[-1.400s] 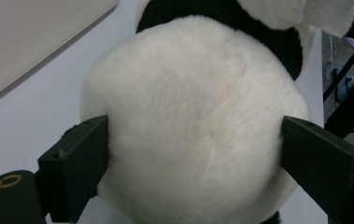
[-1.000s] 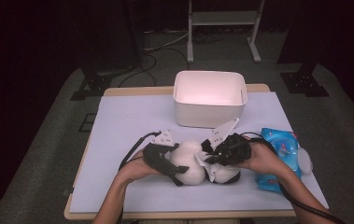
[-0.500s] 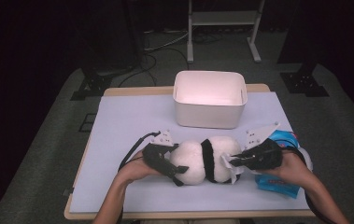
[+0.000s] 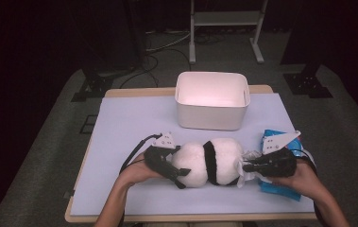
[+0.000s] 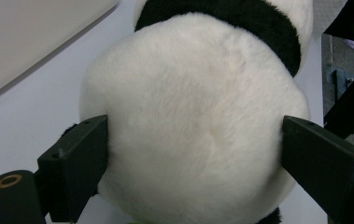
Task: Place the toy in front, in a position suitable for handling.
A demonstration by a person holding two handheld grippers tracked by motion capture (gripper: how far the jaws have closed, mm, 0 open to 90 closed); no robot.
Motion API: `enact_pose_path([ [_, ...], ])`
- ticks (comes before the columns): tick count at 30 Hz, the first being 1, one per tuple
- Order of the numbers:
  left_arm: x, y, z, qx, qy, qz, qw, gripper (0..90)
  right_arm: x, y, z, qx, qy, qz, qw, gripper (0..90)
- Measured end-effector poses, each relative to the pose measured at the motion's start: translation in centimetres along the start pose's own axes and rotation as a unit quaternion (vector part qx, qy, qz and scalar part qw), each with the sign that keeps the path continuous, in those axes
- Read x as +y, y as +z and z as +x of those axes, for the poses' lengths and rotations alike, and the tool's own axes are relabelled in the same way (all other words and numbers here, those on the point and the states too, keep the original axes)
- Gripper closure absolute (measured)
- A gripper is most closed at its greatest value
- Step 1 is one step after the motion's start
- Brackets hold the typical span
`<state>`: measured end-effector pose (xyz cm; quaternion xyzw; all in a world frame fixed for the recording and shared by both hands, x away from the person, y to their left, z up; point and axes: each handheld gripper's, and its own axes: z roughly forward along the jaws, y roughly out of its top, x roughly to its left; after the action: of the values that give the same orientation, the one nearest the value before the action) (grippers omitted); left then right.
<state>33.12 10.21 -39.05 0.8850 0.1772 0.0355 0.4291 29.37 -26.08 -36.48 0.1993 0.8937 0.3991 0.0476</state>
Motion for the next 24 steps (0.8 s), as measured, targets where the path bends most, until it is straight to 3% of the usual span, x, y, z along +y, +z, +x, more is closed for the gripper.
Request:
enact_pose_path([
  [4,0.0,0.0,-0.1,0.0,0.002,0.002,1.0,9.7,0.7,-0.2,0.1,-0.008,-0.007,0.004,0.9999,83.9],
  [10,0.0,0.1,-0.3,-0.001,0.01,0.005,0.9999,9.9,3.2,0.0,-0.1,-0.014,-0.025,0.011,0.9995,83.9],
  [16,0.1,0.2,-0.4,0.0,0.01,0.002,0.9999,9.9,6.0,1.5,-0.5,-0.008,-0.05,0.035,0.9981,83.7],
  [24,0.2,0.2,-0.7,0.005,0.022,0.007,0.9997,9.8,8.8,4.2,-1.0,0.008,-0.064,0.063,0.996,83.8],
])
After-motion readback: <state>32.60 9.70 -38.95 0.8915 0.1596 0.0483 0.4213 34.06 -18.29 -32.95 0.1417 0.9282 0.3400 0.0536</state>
